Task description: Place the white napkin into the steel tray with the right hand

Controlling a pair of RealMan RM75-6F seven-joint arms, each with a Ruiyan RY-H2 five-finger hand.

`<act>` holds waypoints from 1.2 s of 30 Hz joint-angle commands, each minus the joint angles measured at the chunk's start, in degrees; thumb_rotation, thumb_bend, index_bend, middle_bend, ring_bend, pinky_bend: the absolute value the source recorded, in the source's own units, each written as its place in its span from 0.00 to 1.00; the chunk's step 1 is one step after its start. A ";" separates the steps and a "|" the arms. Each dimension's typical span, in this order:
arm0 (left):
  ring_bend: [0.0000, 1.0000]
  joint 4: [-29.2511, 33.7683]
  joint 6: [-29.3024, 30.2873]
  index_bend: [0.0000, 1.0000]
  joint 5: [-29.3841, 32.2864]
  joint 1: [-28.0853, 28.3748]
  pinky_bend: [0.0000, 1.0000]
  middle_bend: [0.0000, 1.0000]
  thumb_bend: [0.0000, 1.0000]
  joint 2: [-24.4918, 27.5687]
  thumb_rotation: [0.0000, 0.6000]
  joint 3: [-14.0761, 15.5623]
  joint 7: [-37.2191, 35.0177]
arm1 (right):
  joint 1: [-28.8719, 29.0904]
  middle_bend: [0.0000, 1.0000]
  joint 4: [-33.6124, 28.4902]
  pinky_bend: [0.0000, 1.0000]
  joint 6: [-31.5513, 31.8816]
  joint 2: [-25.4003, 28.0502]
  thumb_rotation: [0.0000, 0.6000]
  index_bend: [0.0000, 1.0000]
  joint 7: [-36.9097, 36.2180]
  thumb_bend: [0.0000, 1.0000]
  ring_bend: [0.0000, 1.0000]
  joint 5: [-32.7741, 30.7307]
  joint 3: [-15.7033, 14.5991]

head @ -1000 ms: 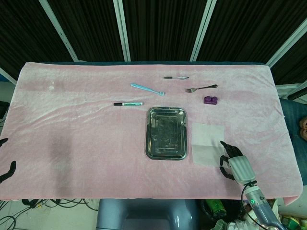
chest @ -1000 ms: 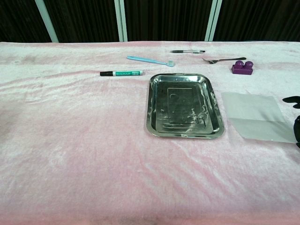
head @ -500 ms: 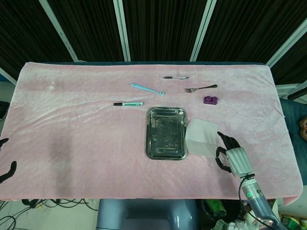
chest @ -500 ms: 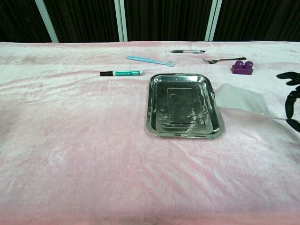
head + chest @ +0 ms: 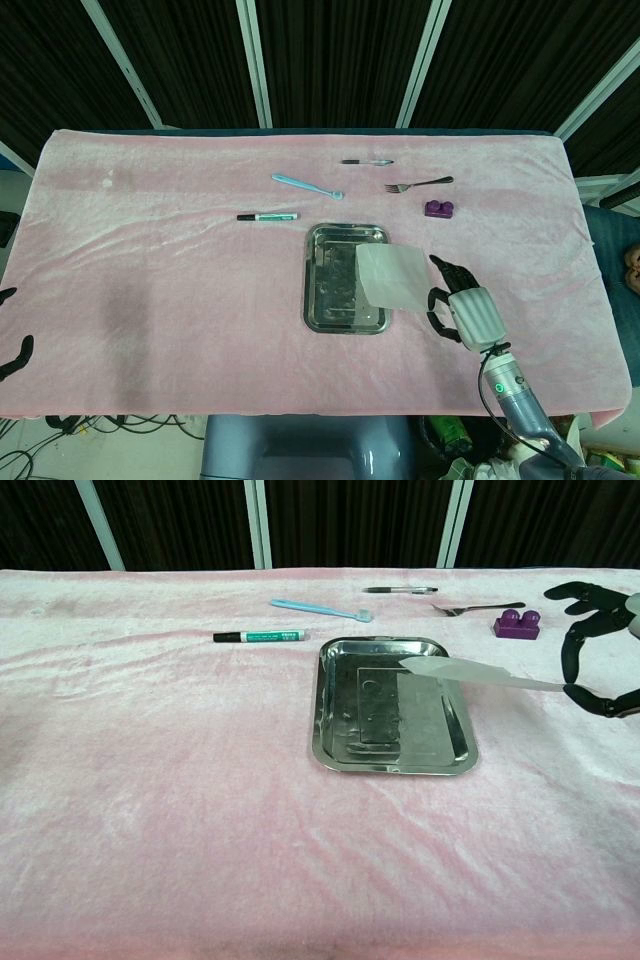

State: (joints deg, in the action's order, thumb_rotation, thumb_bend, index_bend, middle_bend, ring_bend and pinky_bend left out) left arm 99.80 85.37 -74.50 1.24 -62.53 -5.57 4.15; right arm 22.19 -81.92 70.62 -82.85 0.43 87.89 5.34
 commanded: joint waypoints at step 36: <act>0.00 0.02 -0.14 0.15 0.10 -0.07 0.00 0.05 0.40 0.37 1.00 -0.01 -0.67 | -1.57 0.05 -6.97 0.15 -1.45 -10.74 1.00 0.78 23.25 0.44 0.13 -7.31 -1.29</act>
State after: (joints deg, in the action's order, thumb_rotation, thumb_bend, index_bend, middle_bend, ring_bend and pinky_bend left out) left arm 99.82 85.23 -74.41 1.18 -62.16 -5.58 3.49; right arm 20.82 -87.95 69.65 -92.96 22.49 81.79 3.54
